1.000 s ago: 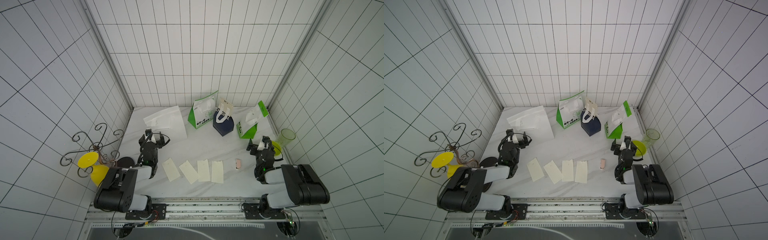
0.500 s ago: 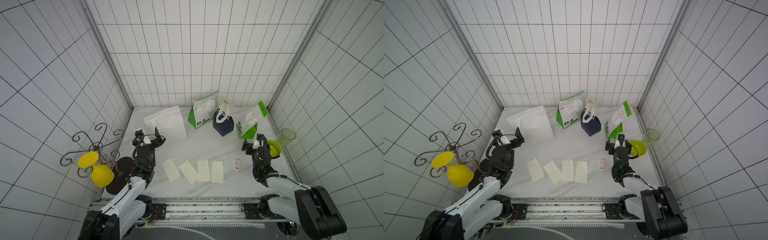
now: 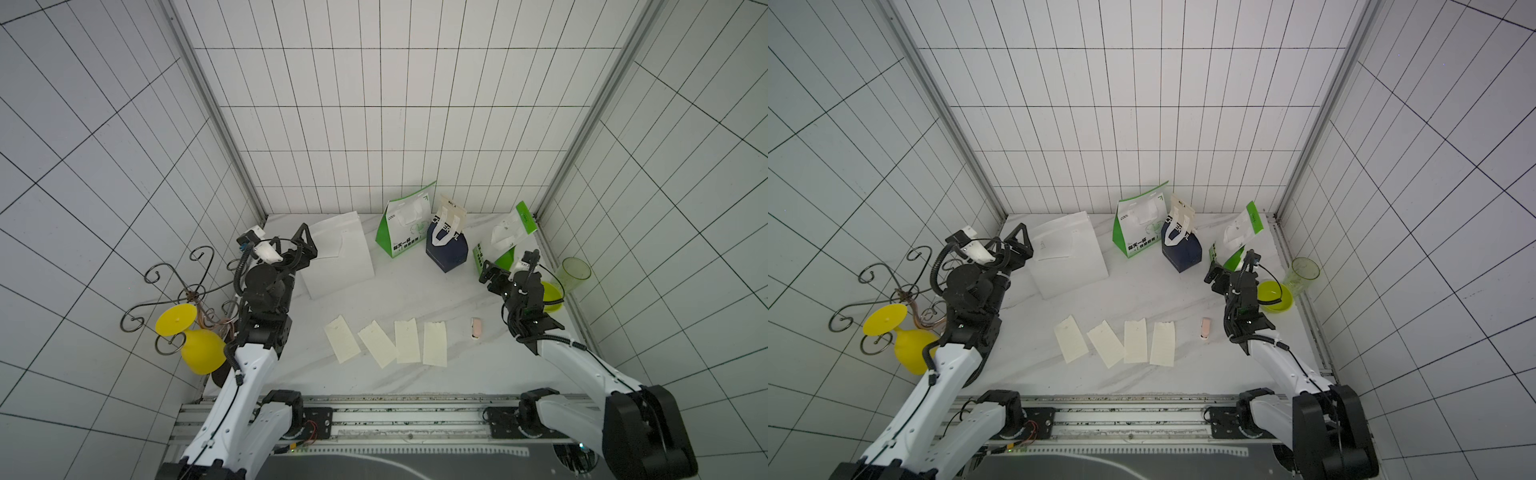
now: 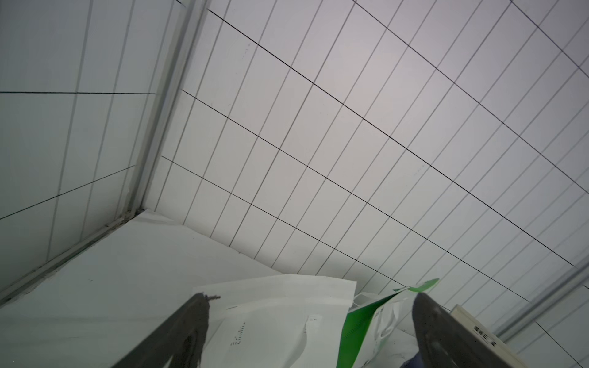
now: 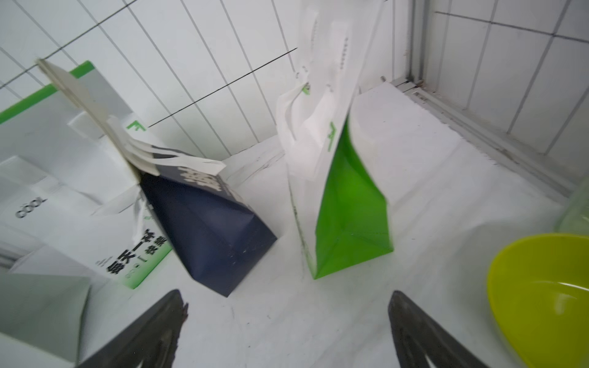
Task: Staple the receipts to the bags
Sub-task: Move the takeout bag to the center of the board.
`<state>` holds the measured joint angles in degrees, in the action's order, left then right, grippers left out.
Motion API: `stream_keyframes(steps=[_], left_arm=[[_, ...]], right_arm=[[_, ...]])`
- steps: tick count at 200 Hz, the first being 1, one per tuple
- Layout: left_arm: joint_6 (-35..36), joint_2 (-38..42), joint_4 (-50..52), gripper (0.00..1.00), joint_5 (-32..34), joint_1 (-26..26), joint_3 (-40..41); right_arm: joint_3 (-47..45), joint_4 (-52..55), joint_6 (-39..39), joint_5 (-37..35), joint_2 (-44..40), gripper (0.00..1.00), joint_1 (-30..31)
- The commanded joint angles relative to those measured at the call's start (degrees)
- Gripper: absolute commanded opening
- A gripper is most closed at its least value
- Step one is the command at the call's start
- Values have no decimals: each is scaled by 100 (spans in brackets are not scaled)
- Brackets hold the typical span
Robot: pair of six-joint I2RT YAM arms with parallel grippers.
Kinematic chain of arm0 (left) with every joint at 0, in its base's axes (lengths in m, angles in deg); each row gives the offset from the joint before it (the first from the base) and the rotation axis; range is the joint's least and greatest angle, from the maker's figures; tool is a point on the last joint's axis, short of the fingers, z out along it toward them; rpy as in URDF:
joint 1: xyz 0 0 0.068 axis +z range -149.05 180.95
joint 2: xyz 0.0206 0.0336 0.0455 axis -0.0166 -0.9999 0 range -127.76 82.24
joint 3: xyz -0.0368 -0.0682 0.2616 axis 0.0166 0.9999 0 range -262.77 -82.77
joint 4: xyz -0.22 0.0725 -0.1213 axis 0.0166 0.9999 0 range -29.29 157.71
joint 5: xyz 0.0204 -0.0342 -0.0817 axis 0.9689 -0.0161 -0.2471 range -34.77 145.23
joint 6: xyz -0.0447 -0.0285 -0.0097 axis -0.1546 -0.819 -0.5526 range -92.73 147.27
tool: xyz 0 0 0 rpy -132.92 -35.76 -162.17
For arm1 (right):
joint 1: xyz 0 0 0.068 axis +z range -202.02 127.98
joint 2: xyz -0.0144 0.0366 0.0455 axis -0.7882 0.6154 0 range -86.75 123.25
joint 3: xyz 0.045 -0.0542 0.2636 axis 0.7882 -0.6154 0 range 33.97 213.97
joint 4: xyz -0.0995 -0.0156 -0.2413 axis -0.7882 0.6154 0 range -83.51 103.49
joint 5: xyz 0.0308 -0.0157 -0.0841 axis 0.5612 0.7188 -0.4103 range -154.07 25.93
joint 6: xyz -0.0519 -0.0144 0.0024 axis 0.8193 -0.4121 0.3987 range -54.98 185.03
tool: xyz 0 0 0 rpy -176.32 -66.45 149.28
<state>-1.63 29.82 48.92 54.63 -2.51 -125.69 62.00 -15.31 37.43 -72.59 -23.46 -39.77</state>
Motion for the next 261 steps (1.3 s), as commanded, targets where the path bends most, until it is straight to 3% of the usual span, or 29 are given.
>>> stream_keyframes(steps=[1, 13, 28, 62, 83, 107, 125, 152, 185, 215, 261], left_arm=[[573, -793, 638, 97, -1517, 47, -1041], [1061, -1442, 1355, 90, -1978, 47, -1833], [1527, -2048, 1915, 85, -2108, 39, -2535], [2278, -3057, 2839, 85, -1984, 7, -3893], [2392, -3542, 3791, 77, -1525, -73, -4707], [2395, -3199, 3094, 77, -1395, -230, -4051], [2508, -3371, 3395, 75, -1303, -179, -4280], [1911, -2948, 3000, 75, -1387, -92, -3809], [1259, -2063, 2259, 76, -1096, -104, -2522], [742, -1327, 1698, 77, -707, -126, -1516], [741, -776, 1479, 77, -441, -503, -1170]], right_arm=[[685, 479, 284, 802, 175, 100, 179], [719, 527, 364, 1091, 322, 99, 224], [708, 499, 493, 1384, 483, 100, 298], [897, 405, 727, 1886, 834, 99, 452], [1218, 177, 952, 2386, 1090, 95, 633], [2058, 131, 1186, 2976, 1690, 87, 962], [2714, 33, 1355, 3314, 2159, 85, 1261], [3793, -53, 1573, 3615, 3094, 82, 1679], [4820, -465, 1361, 3961, 4205, 74, 1854], [5680, -609, 1232, 4245, 5123, 73, 2024], [6552, -1048, 905, 4435, 6257, 70, 2115]])
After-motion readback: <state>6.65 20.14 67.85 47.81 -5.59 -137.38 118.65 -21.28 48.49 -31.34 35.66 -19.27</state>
